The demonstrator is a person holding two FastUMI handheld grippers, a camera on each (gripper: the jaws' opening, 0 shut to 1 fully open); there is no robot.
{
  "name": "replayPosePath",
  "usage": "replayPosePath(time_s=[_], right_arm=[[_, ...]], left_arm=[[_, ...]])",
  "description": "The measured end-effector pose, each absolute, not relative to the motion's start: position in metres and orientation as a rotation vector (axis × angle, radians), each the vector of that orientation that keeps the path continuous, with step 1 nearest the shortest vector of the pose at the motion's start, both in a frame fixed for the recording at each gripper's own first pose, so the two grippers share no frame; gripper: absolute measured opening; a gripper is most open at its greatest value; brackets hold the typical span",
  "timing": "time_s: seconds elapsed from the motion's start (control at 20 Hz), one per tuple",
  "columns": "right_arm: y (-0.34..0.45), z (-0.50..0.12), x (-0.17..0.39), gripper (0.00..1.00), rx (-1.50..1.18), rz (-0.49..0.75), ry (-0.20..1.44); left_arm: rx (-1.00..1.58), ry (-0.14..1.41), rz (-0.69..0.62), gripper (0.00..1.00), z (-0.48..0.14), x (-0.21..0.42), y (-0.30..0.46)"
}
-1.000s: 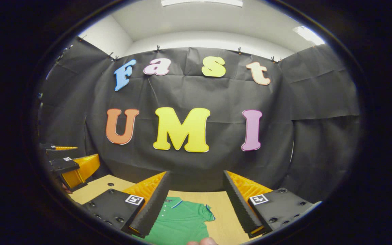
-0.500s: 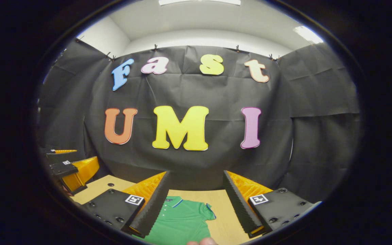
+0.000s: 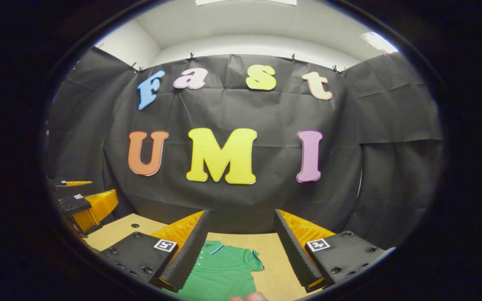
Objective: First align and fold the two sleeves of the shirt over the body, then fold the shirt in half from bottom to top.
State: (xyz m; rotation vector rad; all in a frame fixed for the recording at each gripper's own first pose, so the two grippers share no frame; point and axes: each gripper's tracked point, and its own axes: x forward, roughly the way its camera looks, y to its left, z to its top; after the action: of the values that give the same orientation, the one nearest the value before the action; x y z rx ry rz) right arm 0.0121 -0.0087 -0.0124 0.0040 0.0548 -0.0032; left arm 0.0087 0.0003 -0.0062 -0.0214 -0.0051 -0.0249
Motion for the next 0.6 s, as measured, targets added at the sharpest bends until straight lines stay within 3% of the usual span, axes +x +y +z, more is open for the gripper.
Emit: replayPosePath(time_s=[0.6], right_arm=[[-0.025, -0.053, 0.037, 0.95, -0.06, 0.088, 0.14]], left_arm=[[-0.001, 0.038, -0.017, 0.99, -0.021, 0.018, -0.008]])
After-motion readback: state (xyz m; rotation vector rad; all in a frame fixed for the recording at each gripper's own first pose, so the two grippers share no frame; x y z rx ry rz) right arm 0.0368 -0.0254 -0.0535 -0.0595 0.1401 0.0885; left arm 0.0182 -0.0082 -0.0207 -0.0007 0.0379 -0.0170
